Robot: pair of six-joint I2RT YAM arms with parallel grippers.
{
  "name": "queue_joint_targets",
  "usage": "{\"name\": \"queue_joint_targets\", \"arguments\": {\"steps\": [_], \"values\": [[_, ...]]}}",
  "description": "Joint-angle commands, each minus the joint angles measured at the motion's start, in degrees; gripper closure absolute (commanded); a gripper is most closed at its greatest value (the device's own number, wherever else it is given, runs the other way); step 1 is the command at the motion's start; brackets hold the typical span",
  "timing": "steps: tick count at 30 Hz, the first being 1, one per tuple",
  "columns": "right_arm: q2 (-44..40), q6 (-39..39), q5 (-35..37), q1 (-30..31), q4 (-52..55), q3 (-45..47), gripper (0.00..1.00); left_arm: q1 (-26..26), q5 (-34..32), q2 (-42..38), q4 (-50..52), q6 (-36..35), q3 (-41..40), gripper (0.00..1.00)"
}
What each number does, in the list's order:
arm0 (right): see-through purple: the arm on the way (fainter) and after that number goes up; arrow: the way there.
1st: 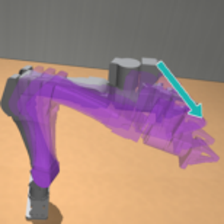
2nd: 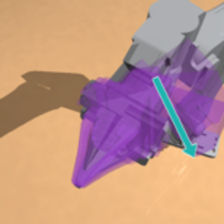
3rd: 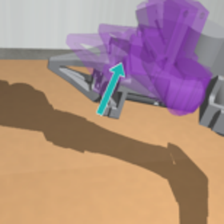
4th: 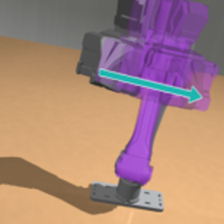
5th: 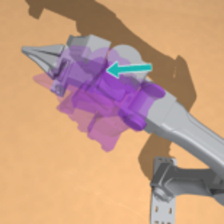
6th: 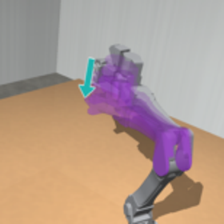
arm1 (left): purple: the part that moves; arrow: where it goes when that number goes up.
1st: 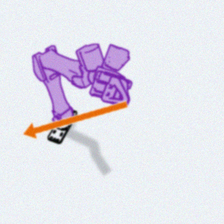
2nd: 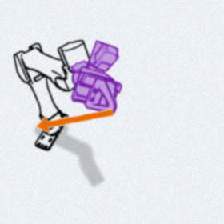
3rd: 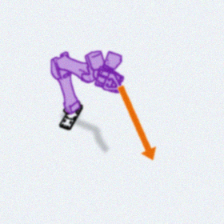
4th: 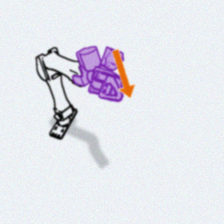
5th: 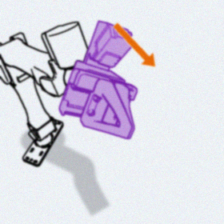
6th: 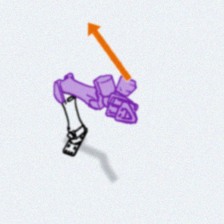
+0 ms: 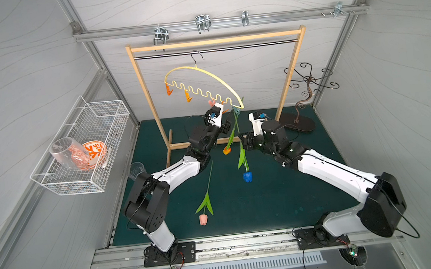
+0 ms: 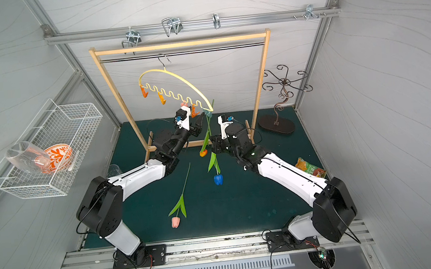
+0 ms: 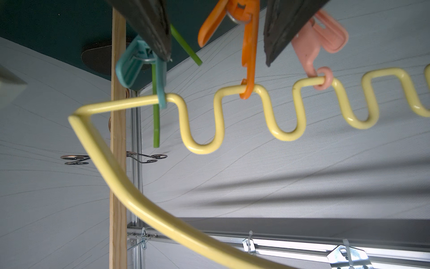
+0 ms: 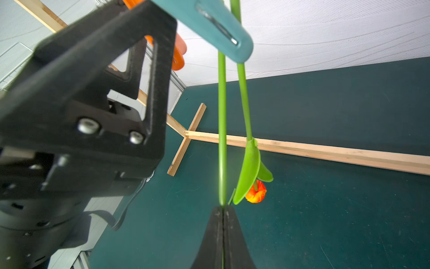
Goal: Dry the flowers on a clothes hanger
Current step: Open the clamp at the hanger.
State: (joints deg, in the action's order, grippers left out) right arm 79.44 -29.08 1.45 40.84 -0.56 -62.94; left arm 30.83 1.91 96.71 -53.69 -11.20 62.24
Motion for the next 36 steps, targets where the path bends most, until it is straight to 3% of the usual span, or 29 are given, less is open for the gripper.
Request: {"name": "queue_joint_targets", "arguments": {"steps": [1, 8, 36], "values": [[-0.43, 0.96, -0.71, -0.38, 0.15, -1.73, 1.0, 0.26, 0.07, 0.88, -1.86, -0.27, 3.4, 0.35], [-0.51, 1.35, -0.69, -0.36, 0.18, -1.58, 1.0, 0.21, -0.03, 1.86, -1.58, -0.31, 4.6, 0.38], [-0.51, 0.84, -1.45, -0.64, -0.15, -1.75, 1.0, 0.26, -0.33, 0.74, -1.15, 2.16, 4.43, 0.68]]}}
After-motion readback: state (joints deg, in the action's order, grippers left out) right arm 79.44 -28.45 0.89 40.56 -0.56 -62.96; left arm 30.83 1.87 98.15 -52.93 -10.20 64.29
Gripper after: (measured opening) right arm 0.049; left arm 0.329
